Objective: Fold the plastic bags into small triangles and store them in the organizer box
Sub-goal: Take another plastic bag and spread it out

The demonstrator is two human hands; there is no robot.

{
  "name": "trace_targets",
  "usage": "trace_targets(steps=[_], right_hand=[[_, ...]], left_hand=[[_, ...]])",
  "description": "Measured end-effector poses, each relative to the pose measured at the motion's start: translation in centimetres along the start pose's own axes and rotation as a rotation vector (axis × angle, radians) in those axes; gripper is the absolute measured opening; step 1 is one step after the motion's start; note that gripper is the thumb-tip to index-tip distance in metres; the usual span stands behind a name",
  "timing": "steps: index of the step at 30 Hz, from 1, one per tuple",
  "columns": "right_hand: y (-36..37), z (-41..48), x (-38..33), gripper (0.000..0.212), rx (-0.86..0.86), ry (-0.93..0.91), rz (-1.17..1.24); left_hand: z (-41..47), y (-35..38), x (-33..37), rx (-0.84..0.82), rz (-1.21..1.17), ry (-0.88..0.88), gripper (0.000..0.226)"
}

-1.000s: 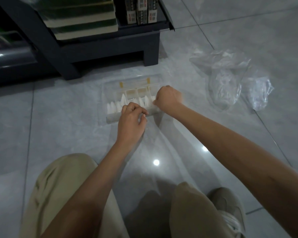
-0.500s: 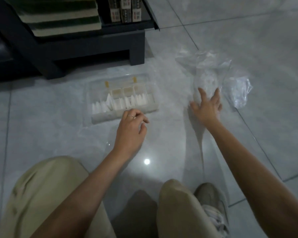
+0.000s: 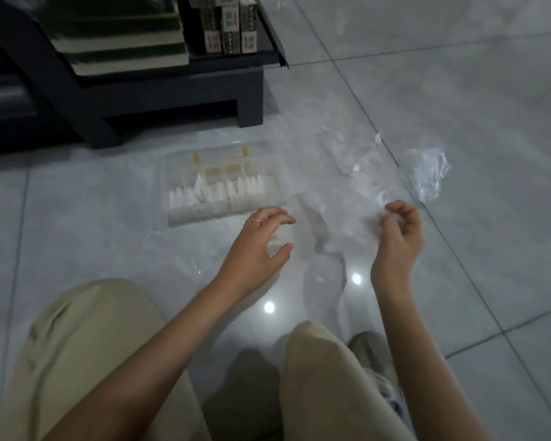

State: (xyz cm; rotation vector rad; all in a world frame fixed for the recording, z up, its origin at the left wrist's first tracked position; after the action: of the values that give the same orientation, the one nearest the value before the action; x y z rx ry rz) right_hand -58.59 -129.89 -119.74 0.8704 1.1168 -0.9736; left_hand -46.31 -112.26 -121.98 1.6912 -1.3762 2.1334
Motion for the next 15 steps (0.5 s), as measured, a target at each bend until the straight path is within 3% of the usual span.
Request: trace_targets(steps=[3,7,12,15], right_hand=[[1.7,-0.2,-1.3,0.030,0.019,0.242,0.406],[3.0,-1.8,-2.1,0.032,-0.189,0.326,0.504],[3.3,-3.4,-2.3,0.019,-0.400,0.261,0.331],[3.2,-3.5,-2.0,0.020,-0.444,0.194,0.257]], left_hand=[[-0.8,0.2,0.9,-0.049,-0.162,-0.082,0.064],[-1.3,0.2,2.6,-0.107,-0.579,-0.258,0.083],[-1.9,-0.2,2.1,-0.028,-0.430,-0.189,0.069],[-2.4,-0.6,2.1,0.044,-0.323,-0.140,0.077]])
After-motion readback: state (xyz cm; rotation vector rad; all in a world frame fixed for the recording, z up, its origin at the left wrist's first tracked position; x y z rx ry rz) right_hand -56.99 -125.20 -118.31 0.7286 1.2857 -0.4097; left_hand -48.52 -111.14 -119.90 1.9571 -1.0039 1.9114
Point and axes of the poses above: each hand's wrist, its own z-axis towards the middle knuckle, its own y-axis out of the palm, x = y × z, the point moved 2 cm from there along z, towards the middle knuckle, and after that the axes turned 13 degrees about -y, right-handed, at the moved point
